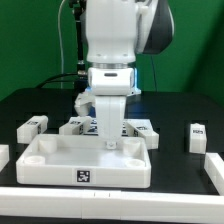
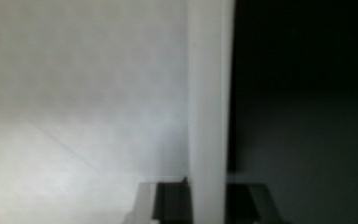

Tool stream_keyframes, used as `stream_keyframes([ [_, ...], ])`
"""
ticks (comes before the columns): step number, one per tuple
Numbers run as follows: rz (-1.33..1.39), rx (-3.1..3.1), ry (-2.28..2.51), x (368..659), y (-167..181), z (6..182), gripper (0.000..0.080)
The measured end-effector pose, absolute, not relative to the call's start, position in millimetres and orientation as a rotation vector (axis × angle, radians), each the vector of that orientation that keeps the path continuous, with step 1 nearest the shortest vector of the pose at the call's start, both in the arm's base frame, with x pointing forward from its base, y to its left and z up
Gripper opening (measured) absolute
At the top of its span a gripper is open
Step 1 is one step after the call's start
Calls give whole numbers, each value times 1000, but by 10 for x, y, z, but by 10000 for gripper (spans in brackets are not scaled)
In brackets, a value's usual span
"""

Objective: Assemble desk

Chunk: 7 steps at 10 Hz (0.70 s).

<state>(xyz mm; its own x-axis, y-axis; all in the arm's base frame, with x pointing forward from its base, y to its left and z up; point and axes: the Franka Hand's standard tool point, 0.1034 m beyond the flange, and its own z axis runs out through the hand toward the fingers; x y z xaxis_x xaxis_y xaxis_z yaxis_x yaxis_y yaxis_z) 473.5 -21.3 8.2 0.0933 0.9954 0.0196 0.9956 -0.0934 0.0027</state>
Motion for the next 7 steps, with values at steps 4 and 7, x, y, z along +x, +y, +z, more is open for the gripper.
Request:
stream_keyframes([
  [4,-42,-2336,-2084,4936,180,88,58],
  [7,-41,-2342,-2077,4936,165,87,58],
])
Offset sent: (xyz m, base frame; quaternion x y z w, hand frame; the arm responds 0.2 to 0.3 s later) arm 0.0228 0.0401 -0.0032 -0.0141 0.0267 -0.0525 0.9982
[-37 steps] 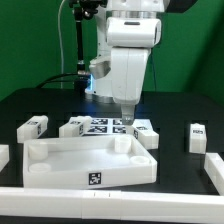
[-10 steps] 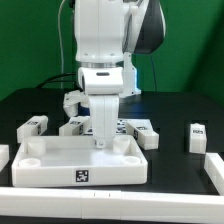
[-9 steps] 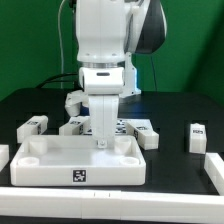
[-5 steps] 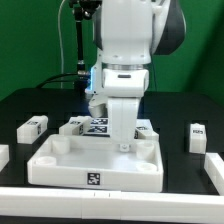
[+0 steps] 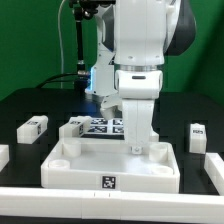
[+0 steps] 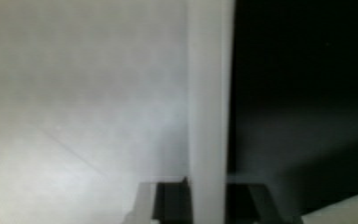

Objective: Assemble desk

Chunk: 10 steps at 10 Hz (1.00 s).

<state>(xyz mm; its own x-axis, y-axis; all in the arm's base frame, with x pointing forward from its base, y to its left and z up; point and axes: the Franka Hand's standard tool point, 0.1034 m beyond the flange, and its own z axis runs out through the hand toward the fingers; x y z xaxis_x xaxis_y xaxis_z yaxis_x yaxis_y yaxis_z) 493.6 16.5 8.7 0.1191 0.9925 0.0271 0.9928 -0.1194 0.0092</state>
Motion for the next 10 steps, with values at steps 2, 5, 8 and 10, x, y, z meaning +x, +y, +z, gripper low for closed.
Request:
stream_keyframes([
  [2,-36,-2317,-2100,5006,237,88,58],
  [5,-35,-2282,-2124,5176,414,90,58],
  [8,-46,-2267,-2132,5284,551,93,58],
  [10,-51,-2249,-2147,5297,637,92,58],
])
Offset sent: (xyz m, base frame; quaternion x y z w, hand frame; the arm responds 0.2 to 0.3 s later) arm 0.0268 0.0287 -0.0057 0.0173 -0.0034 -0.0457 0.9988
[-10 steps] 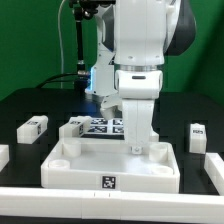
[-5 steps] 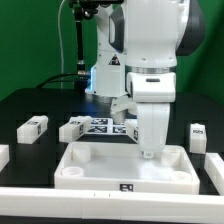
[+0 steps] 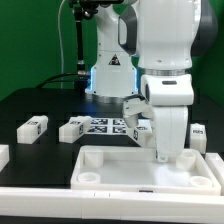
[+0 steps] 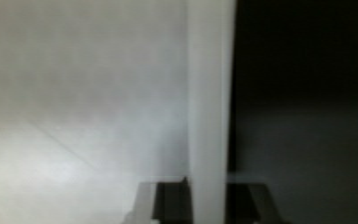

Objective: Assemble desk

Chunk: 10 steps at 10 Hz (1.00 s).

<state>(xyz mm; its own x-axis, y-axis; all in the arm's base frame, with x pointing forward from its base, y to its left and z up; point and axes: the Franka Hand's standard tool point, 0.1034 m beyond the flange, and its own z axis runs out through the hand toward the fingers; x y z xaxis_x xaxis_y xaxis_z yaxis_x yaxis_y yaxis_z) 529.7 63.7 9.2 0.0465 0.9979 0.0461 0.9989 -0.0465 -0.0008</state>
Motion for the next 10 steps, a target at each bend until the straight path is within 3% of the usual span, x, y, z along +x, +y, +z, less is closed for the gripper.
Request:
stream_keyframes([
  [4,-49,-2249,-2145,5296,633,89,58],
  [5,-49,-2250,-2144,5296,630,88,245],
  [6,-49,-2250,-2143,5294,628,88,381],
  [7,-52,-2258,-2139,5285,628,114,381],
  [8,-62,-2275,-2132,5288,631,175,560],
  [9,-77,-2299,-2121,5316,633,270,621],
  [10,-90,-2342,-2090,5334,633,381,621],
])
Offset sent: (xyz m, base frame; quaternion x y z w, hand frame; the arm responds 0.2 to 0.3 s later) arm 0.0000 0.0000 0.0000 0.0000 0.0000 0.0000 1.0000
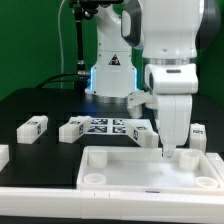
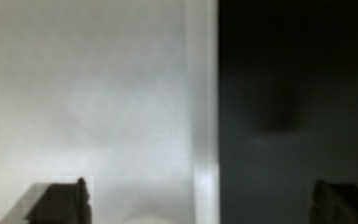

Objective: Assemble desk

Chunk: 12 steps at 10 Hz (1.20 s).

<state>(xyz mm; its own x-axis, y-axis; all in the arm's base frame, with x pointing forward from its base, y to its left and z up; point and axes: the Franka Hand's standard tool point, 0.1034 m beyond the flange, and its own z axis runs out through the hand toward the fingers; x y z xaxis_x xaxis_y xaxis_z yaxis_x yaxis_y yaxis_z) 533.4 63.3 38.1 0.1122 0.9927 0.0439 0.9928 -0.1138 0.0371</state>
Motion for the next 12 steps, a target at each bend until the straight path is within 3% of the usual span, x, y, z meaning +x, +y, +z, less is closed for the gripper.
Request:
stream_keyframes([
  [2,-119,-2424,-2025,5339,630,594,648],
  [3,-123,-2445,-2001,5330,636,617,648],
  [9,-153,-2567,-1821,5225,749,509,649],
  [12,-163,-2858,-1261,5123,814,529,649],
])
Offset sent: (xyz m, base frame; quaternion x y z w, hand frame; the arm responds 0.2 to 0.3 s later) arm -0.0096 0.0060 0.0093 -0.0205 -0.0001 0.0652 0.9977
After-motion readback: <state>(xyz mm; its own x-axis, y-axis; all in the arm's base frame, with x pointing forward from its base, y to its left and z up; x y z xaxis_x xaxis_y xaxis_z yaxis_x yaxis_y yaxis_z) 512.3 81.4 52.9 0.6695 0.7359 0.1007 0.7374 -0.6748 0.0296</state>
